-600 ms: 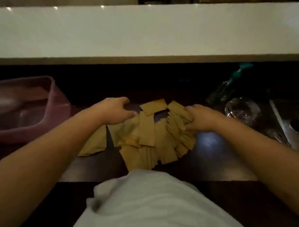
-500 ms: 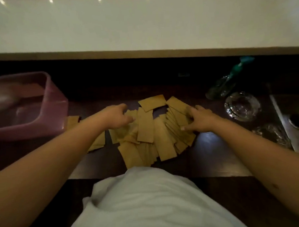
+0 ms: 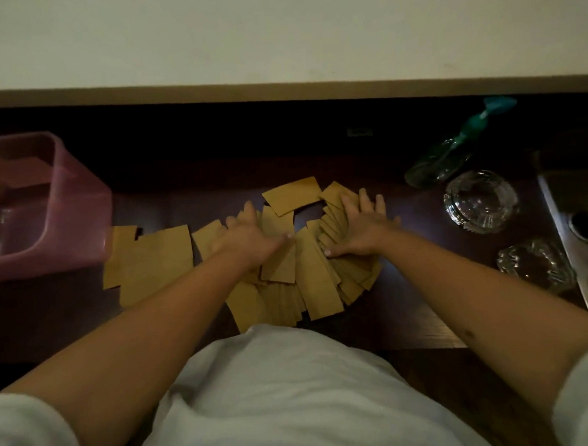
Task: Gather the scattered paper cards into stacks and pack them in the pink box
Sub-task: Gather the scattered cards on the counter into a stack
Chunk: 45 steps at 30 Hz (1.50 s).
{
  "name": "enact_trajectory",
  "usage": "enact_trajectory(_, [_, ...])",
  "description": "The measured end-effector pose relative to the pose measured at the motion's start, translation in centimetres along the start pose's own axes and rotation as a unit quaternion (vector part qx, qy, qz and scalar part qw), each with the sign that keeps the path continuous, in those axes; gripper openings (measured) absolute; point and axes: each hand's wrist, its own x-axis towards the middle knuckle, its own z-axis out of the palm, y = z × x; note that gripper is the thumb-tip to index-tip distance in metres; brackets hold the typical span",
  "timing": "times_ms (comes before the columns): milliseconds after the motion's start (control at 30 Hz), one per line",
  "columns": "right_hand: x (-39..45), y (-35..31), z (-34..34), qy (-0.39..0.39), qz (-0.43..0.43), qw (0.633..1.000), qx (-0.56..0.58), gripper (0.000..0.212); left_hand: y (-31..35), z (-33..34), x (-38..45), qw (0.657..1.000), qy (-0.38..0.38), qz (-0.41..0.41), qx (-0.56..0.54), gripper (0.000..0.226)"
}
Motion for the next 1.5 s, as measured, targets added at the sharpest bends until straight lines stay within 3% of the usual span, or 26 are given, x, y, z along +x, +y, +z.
enact_trajectory(233, [-0.7,0.3,1.1,-0.002,-0.018,1.0,-0.016,0.137,0.9,0.3,1.3,0.999,0.011,0.01,0.039,0.119])
enact_trajectory(367, [-1.4,0.4,2.0,0.059,-0.025,0.998,-0.026,0.123,0.4,-0.2,1.9,0.999,-0.002,0.04,-0.012,0.11])
enact_trajectory(533, [-1.8,1.2,2.4,0.11,-0.06,0.992,-0.018,0.091,-1.2,-1.0,2.4,0.994,-0.04,0.077,-0.073,0.097])
enact_trajectory(733, [-2.5,0.6,2.4,0.124,-0.064,0.988,-0.069,0.089,-2.7,-2.3,2.3,0.983,-0.126,0.119,-0.054,0.095])
enact_trajectory(800, [-2.9,0.2,2.7,0.115,-0.058,0.988,-0.081,0.089,-3.2,-2.9,2.5,0.98,-0.146,0.123,-0.052,0.082])
enact_trajectory(900, [-3.4,0.0,2.5,0.105,-0.06,0.99,-0.077,0.09,-3.8,-3.8,2.5,0.981,-0.113,0.113,-0.109,0.071])
enact_trajectory(1000, [-3.7,0.2,2.0,0.086,-0.059,0.99,-0.09,0.09,-4.6,-4.7,2.3,0.966,-0.054,0.066,-0.246,0.073])
enact_trajectory(1167, [-4.6,-0.1,1.1,0.133,-0.083,0.987,-0.031,0.084,-5.6,-5.0,1.4,0.861,-0.047,0.012,-0.507,0.055])
enact_trajectory(1267, [-4.4,0.2,0.0,0.175,-0.061,0.98,0.074,0.084,-5.3,-5.0,0.8,0.767,-0.063,-0.01,-0.639,0.035])
enact_trajectory(1333, [-4.1,0.8,-1.0,0.199,-0.011,0.965,0.169,0.083,-5.4,-4.9,0.7,0.691,-0.079,-0.039,-0.717,0.041])
enact_trajectory(1400, [-4.0,1.6,-2.1,0.229,0.028,0.927,0.296,0.078,-5.6,-4.7,0.7,0.632,-0.093,-0.045,-0.768,0.059])
enact_trajectory(1500, [-4.5,2.6,-3.6,0.233,0.035,0.842,0.485,0.068,-5.3,-4.5,0.2,0.584,-0.143,-0.008,-0.799,0.076])
